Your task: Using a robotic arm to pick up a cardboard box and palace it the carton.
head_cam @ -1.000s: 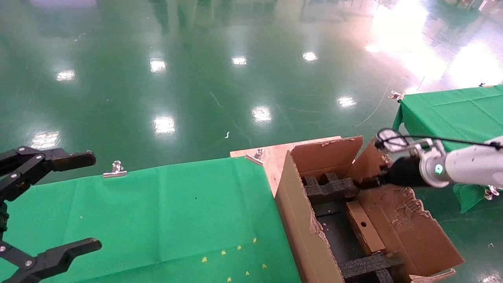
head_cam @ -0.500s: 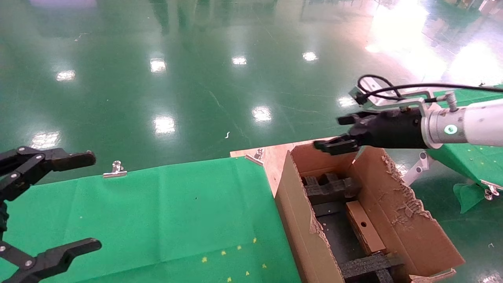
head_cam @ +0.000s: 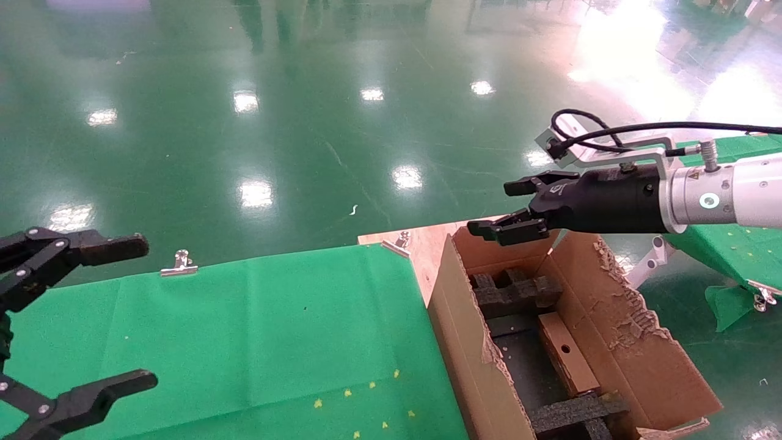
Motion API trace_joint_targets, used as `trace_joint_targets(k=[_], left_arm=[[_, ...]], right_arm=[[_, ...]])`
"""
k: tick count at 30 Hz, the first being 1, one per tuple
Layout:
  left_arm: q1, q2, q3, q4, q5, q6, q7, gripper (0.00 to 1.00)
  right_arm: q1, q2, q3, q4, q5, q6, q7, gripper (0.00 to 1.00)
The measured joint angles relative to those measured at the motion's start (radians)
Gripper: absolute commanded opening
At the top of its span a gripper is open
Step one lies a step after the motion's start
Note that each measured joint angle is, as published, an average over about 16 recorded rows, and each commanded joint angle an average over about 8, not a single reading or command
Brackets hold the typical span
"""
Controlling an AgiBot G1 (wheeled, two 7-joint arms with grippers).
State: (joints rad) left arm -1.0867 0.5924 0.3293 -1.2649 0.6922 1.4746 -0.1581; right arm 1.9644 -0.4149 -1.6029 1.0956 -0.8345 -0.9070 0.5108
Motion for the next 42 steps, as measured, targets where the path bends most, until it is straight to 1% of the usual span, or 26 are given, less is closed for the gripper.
trace_joint_targets(k=[4,9,42], left_arm=[[0.0,0.0,0.0,0.0,0.0,0.0,0.0,1.0],[0.0,0.0,0.0,0.0,0.0,0.0,0.0,1.0],[0.0,0.0,0.001,0.0,0.0,0.0,0.0,1.0]], right_arm=[[-0.035,-0.01,0.048,0.003,-0.001,-0.017,-0.01,1.0],[-0.098,-0.023,0.141,0.017,0.007,-0.059,-0.033,1.0],[-0.599,-0.133,0.889,0.125,0.068,-0.394,-0.217,1.0]])
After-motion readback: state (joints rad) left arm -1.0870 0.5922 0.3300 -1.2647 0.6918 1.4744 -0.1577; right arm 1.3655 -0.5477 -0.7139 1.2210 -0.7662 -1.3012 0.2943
